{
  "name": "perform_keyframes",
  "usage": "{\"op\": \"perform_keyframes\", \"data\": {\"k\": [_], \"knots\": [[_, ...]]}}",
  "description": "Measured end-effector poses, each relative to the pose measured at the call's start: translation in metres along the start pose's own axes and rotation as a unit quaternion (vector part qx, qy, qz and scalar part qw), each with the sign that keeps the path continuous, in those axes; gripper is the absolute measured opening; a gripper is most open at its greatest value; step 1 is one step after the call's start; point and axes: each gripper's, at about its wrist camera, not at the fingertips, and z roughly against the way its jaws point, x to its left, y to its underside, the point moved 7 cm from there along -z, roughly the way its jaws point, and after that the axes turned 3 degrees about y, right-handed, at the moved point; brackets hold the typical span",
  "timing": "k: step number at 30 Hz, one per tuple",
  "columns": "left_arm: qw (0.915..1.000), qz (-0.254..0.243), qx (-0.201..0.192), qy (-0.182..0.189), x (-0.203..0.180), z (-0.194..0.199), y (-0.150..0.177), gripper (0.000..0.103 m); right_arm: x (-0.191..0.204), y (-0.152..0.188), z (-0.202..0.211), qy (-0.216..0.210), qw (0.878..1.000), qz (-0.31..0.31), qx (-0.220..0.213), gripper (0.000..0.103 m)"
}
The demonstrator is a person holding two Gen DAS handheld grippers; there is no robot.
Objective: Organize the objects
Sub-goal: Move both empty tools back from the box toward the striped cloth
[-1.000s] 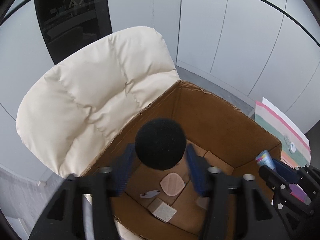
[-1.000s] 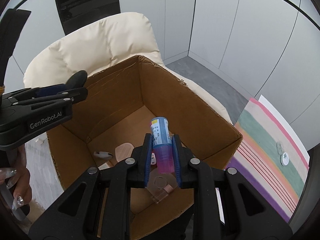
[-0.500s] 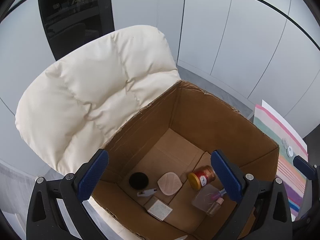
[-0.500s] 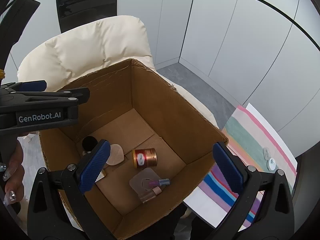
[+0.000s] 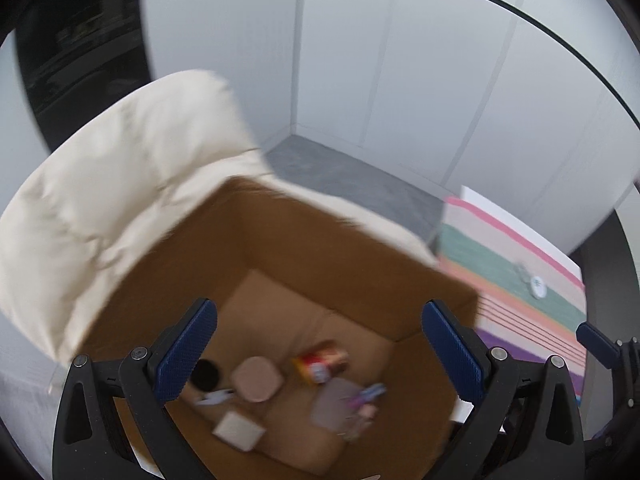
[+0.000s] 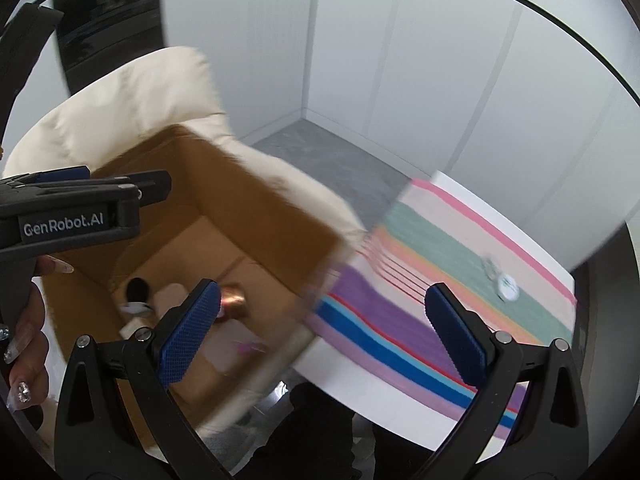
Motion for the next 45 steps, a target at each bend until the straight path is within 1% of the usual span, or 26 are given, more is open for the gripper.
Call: {"op": "perform_keyframes", "data": {"k": [2,6,7,10,13,15,18,22,26,30,32,35,38,45], "knots": [[0.9998,-0.016,0.000,0.011,-0.027,-0.003,-0.004,0.103,-0.027,0.008,0.001,0.015,1.000,-0.016,0.005,0.103],[0.9974,-0.060,0.001,0.039,-0.095,-0.011,-0.005,0.103,-0.090,0.031,0.005,0.050,0.997,-0.058,0.018,0.103],[0.9958,-0.076,0.004,0.050,-0.117,-0.013,-0.003,0.103,-0.105,0.037,0.006,0.057,0.996,-0.069,0.021,0.103],[0.9911,-0.114,0.011,0.067,-0.164,-0.017,0.004,0.103,-0.154,0.057,0.013,0.078,0.991,-0.107,0.029,0.103],[0.9871,-0.138,0.015,0.081,-0.204,-0.020,0.009,0.103,-0.194,0.074,0.018,0.101,0.985,-0.133,0.035,0.103],[0.9839,-0.151,0.020,0.094,-0.234,-0.023,0.013,0.103,-0.213,0.085,0.024,0.114,0.983,-0.141,0.037,0.103],[0.9795,-0.167,0.027,0.110,-0.263,-0.026,0.020,0.103,-0.240,0.100,0.029,0.120,0.979,-0.161,0.041,0.103],[0.9728,-0.200,0.031,0.113,-0.299,-0.031,0.034,0.103,-0.267,0.119,0.031,0.126,0.974,-0.184,0.045,0.103],[0.9698,-0.211,0.032,0.118,-0.316,-0.038,0.038,0.103,-0.286,0.132,0.026,0.126,0.970,-0.202,0.048,0.103],[0.9668,-0.221,0.053,0.116,-0.324,-0.059,0.046,0.103,-0.299,0.140,0.017,0.123,0.968,-0.213,0.050,0.103],[0.9674,-0.212,0.070,0.118,-0.326,-0.072,0.047,0.103,-0.304,0.141,0.010,0.121,0.967,-0.217,0.050,0.103],[0.9705,-0.197,0.077,0.117,-0.325,-0.089,0.041,0.103,-0.311,0.145,-0.006,0.115,0.966,-0.227,0.054,0.103],[0.9723,-0.194,0.080,0.102,-0.325,-0.115,0.034,0.103,-0.314,0.146,-0.032,0.104,0.966,-0.231,0.059,0.103],[0.9692,-0.223,0.082,0.065,-0.321,-0.186,0.026,0.103,-0.333,0.149,-0.118,0.087,0.969,-0.217,0.076,0.103]]}}
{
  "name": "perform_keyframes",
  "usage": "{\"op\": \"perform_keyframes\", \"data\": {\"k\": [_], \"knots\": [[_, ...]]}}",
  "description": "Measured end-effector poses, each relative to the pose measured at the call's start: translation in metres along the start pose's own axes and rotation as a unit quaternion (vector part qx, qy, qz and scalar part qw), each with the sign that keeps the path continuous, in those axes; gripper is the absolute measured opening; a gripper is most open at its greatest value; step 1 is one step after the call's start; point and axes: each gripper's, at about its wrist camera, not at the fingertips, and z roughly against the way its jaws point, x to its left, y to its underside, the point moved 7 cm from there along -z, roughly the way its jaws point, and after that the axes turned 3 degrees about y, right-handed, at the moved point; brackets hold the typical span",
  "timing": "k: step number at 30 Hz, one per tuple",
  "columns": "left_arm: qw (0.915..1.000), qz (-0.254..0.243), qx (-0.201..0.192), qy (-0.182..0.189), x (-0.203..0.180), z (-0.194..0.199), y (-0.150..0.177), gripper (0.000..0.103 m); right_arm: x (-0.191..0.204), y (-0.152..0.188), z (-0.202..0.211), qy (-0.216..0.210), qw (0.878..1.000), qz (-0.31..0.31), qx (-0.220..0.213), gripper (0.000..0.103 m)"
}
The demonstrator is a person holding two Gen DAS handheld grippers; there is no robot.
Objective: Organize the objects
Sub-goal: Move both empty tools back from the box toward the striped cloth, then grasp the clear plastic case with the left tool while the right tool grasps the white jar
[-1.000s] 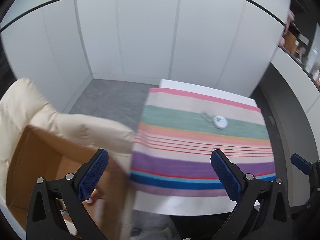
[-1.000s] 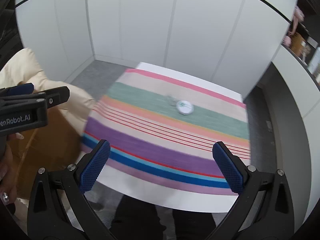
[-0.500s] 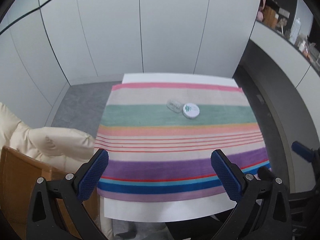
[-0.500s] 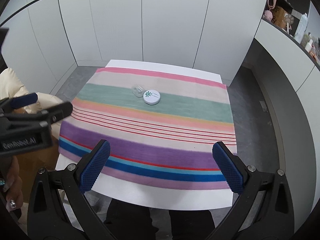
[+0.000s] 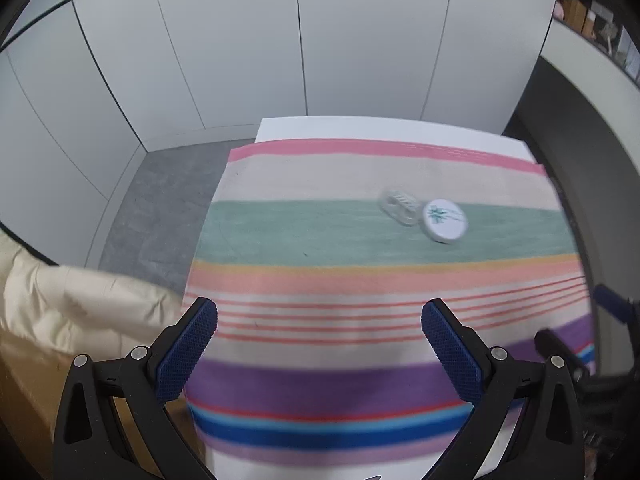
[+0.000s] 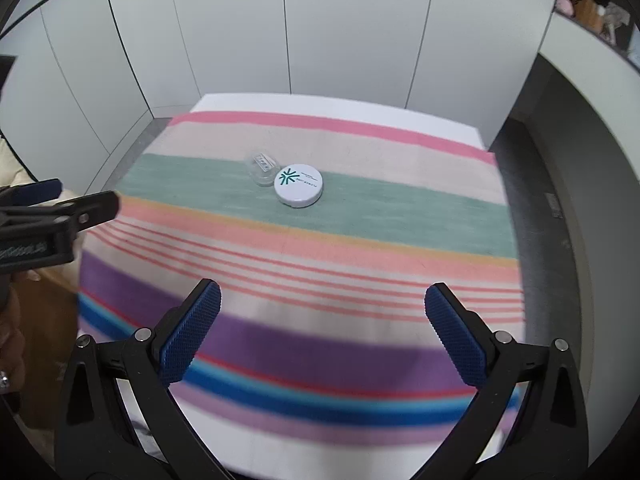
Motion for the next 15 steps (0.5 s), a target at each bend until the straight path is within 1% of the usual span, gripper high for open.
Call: {"op": "perform_keyframes", "data": {"k": [3,7,11,12,13,14,15], "knots": [[0.9998,0.016,0.011,0.004,0.008,-0.033,-0.004,0.103,-0.003,-0.010,-0.043,-0.012,1.000,-0.004,0.006,0.103],[0.9976,0.053,0.041,0.017,0.017,-0.087,-0.007,0.103,-0.001,-0.027,-0.096,-0.019,1.000,-0.001,0.009,0.103],[0.9964,0.067,0.051,0.013,0.020,-0.123,-0.016,0.103,0.007,-0.043,-0.144,-0.018,1.000,0.005,0.010,0.103],[0.9959,0.072,0.052,0.016,0.020,-0.132,-0.019,0.103,0.009,-0.047,-0.155,-0.017,1.000,0.005,0.011,0.099],[0.9953,0.077,0.055,0.022,0.020,-0.138,-0.021,0.103,0.011,-0.050,-0.163,-0.017,1.000,0.006,0.013,0.098],[0.9949,0.080,0.055,0.027,0.018,-0.141,-0.023,0.103,0.014,-0.054,-0.167,-0.005,1.000,0.014,0.004,0.095],[0.9944,0.085,0.055,0.031,0.017,-0.145,-0.025,0.103,0.018,-0.058,-0.167,-0.006,1.000,0.024,-0.010,0.084]]}}
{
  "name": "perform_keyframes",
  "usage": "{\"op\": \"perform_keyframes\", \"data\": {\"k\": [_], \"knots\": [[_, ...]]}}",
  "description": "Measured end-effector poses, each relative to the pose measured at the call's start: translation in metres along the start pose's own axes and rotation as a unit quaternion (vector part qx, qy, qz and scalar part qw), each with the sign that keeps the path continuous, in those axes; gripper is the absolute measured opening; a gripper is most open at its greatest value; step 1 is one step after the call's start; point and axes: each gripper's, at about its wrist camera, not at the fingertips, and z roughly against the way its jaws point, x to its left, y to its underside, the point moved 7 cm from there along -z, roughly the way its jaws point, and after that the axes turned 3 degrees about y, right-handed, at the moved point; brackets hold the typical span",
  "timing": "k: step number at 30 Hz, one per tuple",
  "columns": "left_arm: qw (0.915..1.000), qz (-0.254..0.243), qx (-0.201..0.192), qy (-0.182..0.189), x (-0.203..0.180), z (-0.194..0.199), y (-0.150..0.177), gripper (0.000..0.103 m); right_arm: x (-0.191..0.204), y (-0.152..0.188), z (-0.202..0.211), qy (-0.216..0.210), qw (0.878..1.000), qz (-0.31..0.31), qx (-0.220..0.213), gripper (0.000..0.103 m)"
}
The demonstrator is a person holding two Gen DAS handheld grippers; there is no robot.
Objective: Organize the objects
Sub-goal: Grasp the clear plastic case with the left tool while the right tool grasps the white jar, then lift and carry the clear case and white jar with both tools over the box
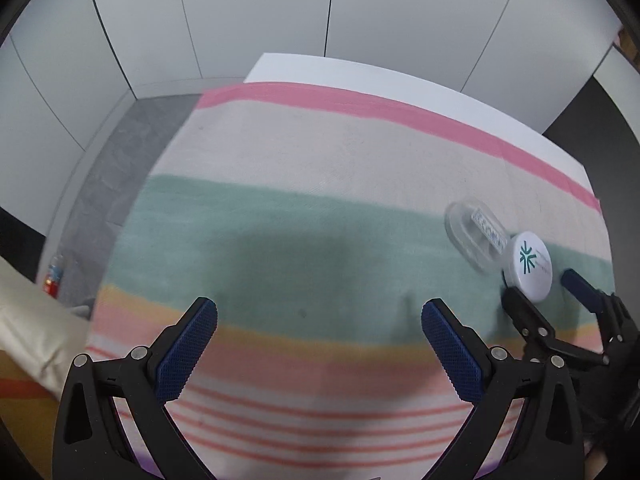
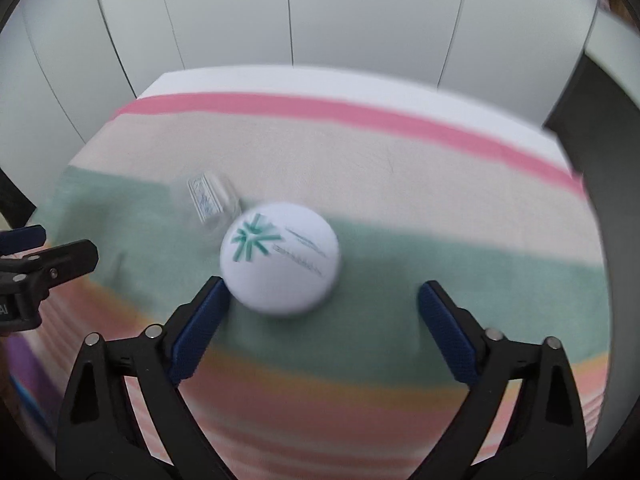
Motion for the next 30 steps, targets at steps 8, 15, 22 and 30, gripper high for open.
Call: {"op": "perform_keyframes", "data": {"k": [8,15,22,30], "knots": [[0.9996,-0.022,-0.005,0.017,-0.039,-0.008,-0.007,0.103,-0.014,0.001,0.008,-0.019,1.000,-0.003,-0.020,0.060],[0.9954,-0.094,-0.011,0.010,-0.097,-0.030,-0.017,0.098,-0.054,0.023,0.017,-0.013,0.999,-0.031,-0.004,0.060],[0.9932,-0.110,-0.037,0.010,-0.125,-0.025,-0.020,0.056,-0.068,0.032,0.023,-0.010,0.999,-0.035,0.002,0.060],[0.9962,-0.083,-0.026,0.002,-0.115,-0.001,-0.012,0.056,-0.067,0.018,0.032,-0.007,0.999,-0.034,0.004,0.060]]}}
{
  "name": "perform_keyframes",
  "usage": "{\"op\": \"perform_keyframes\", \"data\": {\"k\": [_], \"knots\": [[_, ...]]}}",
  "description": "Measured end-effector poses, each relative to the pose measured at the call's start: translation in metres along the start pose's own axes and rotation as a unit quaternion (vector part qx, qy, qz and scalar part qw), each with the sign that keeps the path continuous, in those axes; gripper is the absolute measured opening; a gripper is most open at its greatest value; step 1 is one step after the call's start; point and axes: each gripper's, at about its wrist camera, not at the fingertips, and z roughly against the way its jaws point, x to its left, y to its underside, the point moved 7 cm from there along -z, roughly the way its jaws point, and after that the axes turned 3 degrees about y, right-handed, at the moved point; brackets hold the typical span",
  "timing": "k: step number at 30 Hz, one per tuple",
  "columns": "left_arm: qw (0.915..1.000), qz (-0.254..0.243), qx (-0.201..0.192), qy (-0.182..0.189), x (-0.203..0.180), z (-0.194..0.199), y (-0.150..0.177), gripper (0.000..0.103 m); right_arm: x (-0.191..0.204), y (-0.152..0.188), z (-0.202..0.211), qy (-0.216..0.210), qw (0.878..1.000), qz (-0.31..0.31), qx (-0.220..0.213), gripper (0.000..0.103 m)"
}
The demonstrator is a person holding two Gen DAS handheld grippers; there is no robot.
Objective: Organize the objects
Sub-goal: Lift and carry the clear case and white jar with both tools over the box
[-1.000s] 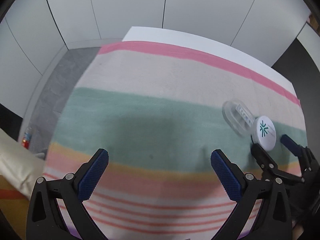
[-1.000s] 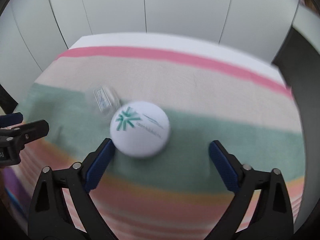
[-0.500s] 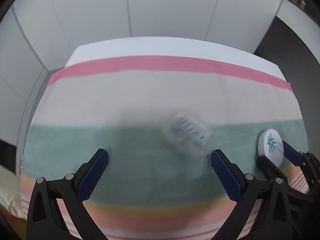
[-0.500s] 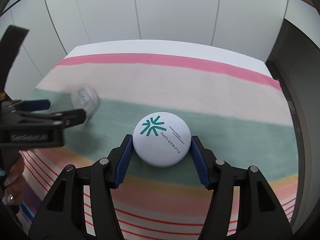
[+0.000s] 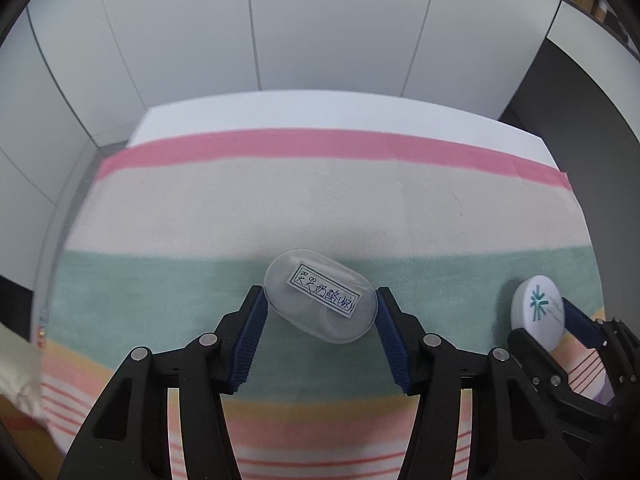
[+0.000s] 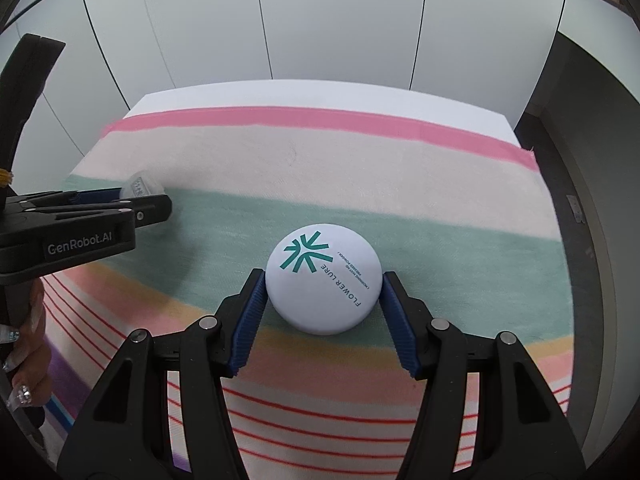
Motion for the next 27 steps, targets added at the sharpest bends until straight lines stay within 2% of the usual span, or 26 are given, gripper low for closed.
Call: {"op": "perform_keyframes", "data": {"k": [2,6,11,18,21,27], "knots": [[0.9998,-0.006,-0.010,-0.014,0.003,0.018,-0.005,0.056,0.001,-0.007,0.011,0.001,1.000,-0.002,-0.001,0.060],[0.9997,0.002,-0.021,-0.015,-0.001,0.055,-0.016,0.056,0.000,-0.020,0.049,0.005,1.000,-0.007,-0.012,0.060],[0.9983,0.005,-0.055,-0.018,0.005,0.134,-0.026,0.056,0.007,-0.044,0.113,0.004,0.999,-0.009,-0.038,0.060],[0.9939,-0.008,-0.107,-0.027,0.007,0.261,-0.028,0.056,0.025,-0.068,0.223,-0.009,0.998,-0.014,-0.065,0.060],[0.9904,-0.023,-0.132,-0.033,0.001,0.318,-0.025,0.056,0.022,-0.068,0.267,-0.004,0.997,-0.015,-0.074,0.060],[0.9893,-0.025,-0.138,-0.039,-0.006,0.389,-0.007,0.056,0.026,-0.059,0.334,-0.005,0.997,-0.025,-0.073,0.060]]}}
